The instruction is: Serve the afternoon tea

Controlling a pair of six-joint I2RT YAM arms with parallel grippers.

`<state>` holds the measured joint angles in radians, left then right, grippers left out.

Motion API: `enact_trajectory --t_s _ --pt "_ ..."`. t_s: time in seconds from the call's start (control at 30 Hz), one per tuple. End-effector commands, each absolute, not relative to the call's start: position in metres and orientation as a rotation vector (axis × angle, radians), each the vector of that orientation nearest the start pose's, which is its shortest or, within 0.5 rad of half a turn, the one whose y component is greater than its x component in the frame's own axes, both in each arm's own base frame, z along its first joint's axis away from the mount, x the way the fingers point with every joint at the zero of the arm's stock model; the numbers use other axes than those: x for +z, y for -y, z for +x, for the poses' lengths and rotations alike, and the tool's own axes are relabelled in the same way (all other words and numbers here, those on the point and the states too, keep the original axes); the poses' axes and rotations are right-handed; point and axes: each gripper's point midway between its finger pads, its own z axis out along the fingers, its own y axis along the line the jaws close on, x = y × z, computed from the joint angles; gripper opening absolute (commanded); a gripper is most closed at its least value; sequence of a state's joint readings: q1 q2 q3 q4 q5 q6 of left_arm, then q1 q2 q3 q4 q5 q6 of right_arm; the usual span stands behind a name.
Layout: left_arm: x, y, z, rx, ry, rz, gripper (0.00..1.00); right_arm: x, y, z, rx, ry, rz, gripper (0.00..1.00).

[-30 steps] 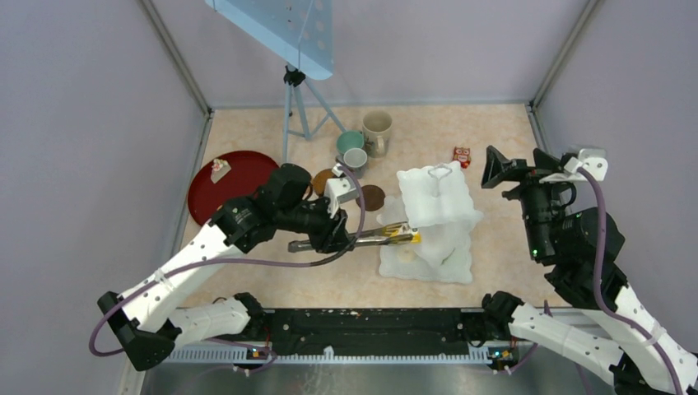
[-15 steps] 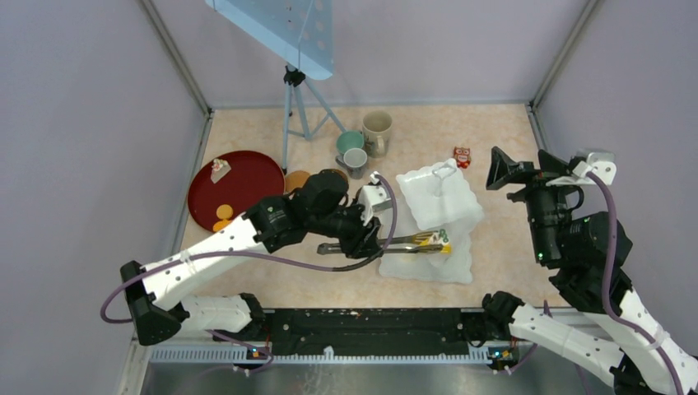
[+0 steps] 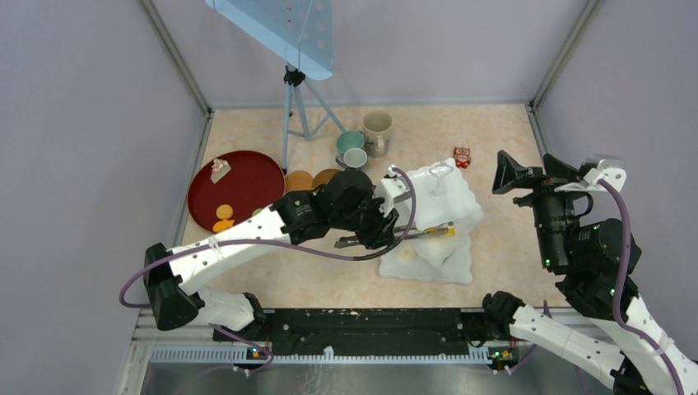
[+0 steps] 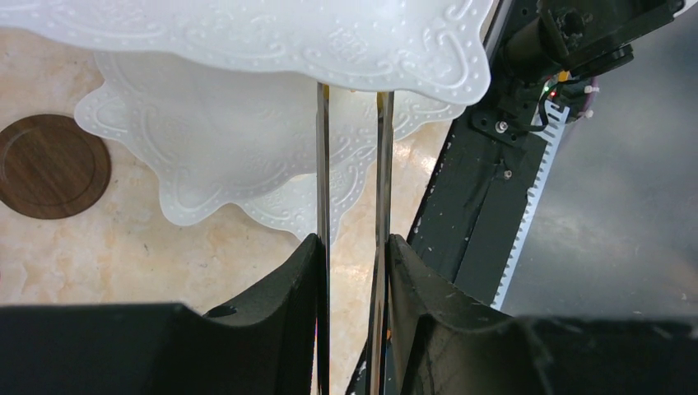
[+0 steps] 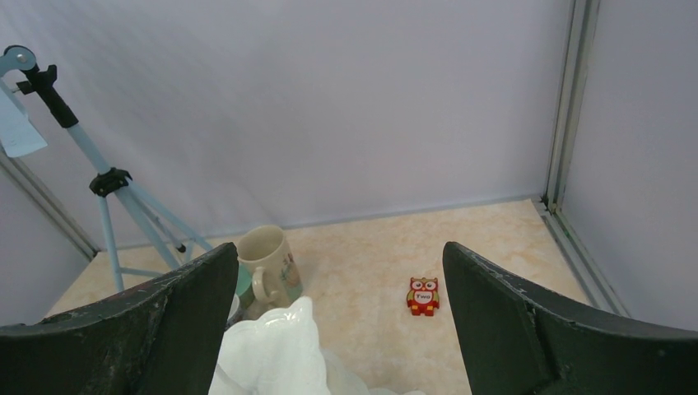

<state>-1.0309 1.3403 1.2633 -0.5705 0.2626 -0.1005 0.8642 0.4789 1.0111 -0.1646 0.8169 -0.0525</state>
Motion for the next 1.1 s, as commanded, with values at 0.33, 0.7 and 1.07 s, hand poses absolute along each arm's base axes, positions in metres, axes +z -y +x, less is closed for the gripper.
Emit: enact_trajectory --t_s 0.33,0.7,1.07 --pt "0.255 0.373 0.155 -0.883 -1.939 1.135 0.41 0.440 -0.042 0.199 0.222 -1.308 0.103 0.92" --pt "0.264 0.360 0.153 -0.866 -1.939 1.117 0.54 0.441 -0.038 0.194 0.237 -1.299 0.106 0.92" --pt "0.271 0.310 0.131 -0.797 -1.971 1.179 0.54 0.441 -0.034 0.191 0.235 -1.291 0.104 0.92"
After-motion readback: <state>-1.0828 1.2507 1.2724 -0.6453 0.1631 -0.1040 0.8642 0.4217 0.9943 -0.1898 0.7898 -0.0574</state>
